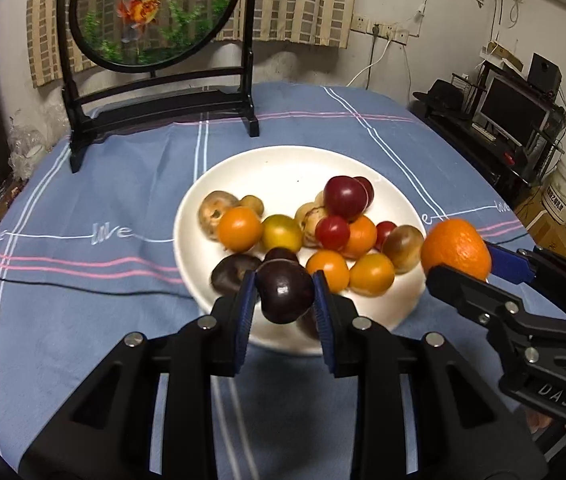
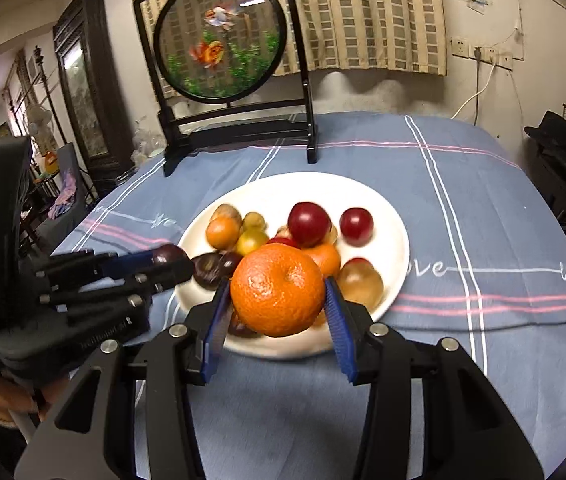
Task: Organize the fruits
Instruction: 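Carry the mandarin and dark plum onto the plate and open both grippers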
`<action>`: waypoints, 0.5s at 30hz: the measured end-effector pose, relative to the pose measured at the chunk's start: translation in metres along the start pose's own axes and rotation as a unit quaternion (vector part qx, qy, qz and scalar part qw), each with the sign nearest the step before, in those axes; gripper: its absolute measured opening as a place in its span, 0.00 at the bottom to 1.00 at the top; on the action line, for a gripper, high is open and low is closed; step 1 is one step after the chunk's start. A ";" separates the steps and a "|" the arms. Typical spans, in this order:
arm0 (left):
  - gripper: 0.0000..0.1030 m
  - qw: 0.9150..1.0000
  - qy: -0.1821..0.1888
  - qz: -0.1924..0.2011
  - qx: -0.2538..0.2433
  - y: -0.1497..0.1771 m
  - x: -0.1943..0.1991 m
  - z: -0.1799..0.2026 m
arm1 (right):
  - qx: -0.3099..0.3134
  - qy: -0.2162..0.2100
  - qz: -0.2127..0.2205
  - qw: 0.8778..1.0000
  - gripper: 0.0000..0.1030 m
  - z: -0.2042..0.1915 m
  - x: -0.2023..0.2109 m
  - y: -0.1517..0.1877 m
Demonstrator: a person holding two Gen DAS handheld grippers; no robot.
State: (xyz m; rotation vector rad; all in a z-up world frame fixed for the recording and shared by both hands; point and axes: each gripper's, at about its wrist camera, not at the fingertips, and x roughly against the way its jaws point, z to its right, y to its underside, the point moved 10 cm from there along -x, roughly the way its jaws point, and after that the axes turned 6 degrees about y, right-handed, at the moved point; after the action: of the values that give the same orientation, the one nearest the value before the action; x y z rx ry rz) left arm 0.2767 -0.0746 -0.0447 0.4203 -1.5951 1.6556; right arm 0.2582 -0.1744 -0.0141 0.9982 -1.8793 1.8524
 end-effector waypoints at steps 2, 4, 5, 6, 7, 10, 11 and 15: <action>0.28 1.000 -0.002 -0.007 -0.003 -0.006 -0.014 0.002 | 0.001 0.005 -0.008 1.000 0.45 0.002 -0.013 -0.005; 0.28 1.000 -0.010 -0.013 -0.003 -0.011 -0.027 0.000 | -0.002 0.008 -0.016 1.000 0.45 0.004 -0.025 -0.008; 0.28 1.000 -0.014 -0.014 0.000 -0.013 -0.031 -0.003 | -0.006 0.010 -0.020 1.000 0.45 0.007 -0.032 -0.009; 0.28 1.000 -0.016 -0.015 0.003 -0.015 -0.035 -0.004 | -0.010 0.011 -0.023 1.000 0.46 0.010 -0.038 -0.010; 0.28 1.000 -0.015 -0.019 0.006 -0.018 -0.041 -0.006 | -0.016 0.010 -0.029 0.999 0.46 0.014 -0.045 -0.011; 0.28 0.999 -0.019 -0.025 0.007 -0.021 -0.053 -0.008 | -0.029 0.006 -0.042 0.999 0.46 0.020 -0.059 -0.011; 0.28 0.999 -0.021 -0.027 0.006 -0.021 -0.057 -0.009 | -0.032 0.007 -0.048 0.998 0.46 0.022 -0.065 -0.011; 0.29 0.999 -0.024 -0.031 0.007 -0.022 -0.068 -0.010 | -0.030 0.016 -0.055 0.998 0.45 0.027 -0.076 -0.013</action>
State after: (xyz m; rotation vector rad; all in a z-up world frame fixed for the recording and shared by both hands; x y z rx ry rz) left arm 0.3385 -0.0878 -0.0794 0.5155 -1.5906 1.6231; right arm 0.3270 -0.1805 -0.0583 1.0247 -1.8124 1.7291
